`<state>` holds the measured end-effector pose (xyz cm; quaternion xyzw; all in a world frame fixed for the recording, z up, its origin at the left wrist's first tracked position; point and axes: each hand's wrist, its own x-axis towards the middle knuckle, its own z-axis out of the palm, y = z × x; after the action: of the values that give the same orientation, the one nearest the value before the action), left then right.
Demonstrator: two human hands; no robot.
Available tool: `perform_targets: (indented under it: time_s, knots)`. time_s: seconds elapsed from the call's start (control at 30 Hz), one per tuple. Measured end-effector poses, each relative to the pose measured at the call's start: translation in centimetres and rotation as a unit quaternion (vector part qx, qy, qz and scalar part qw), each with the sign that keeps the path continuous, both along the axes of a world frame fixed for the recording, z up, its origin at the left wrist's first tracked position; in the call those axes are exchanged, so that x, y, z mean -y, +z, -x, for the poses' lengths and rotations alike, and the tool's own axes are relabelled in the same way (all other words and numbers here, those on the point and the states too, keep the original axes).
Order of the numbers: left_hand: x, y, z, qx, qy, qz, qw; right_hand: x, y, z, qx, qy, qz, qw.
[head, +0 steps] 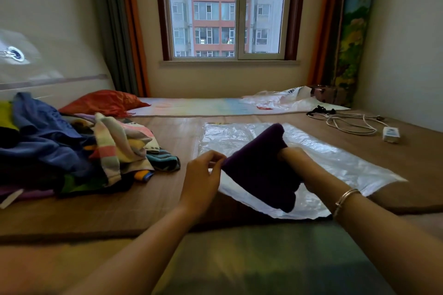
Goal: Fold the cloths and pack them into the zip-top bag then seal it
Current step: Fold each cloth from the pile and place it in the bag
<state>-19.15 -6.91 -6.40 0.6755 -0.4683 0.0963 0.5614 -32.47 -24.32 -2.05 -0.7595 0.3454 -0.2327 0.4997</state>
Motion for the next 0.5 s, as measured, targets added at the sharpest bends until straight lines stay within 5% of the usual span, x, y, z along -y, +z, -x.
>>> perform_targets:
  time_s: [0.1, 0.17, 0.23, 0.33, 0.4, 0.5]
  knots:
    - [-0.2, 0.6, 0.5, -0.026, 0.012, 0.029, 0.999, 0.8, -1.5, -1.2, -0.153, 0.004, 0.223, 0.963]
    - [-0.4, 0.9, 0.7, -0.03, 0.014, 0.039, 0.999, 0.6, -2.3, -1.7, -0.163, 0.04, 0.231, 0.958]
    - [-0.8, 0.9, 0.8, -0.019, 0.002, 0.031, 0.999, -0.2, -2.2, -2.4, -0.075, 0.05, 0.156, 0.984]
    - [-1.5, 0.7, 1.1, -0.012, -0.011, 0.029, 0.999, -1.4, -1.9, -3.7, 0.052, 0.051, -0.084, 0.994]
    - [-1.9, 0.7, 1.0, -0.015, -0.007, 0.041, 0.999, -1.5, -2.5, -4.4, 0.049, 0.019, -0.142, 0.988]
    - [-2.1, 0.6, 0.5, -0.018, 0.002, 0.041, 0.999, -1.5, -4.4, -4.4, -0.166, -0.041, 0.094, 0.981]
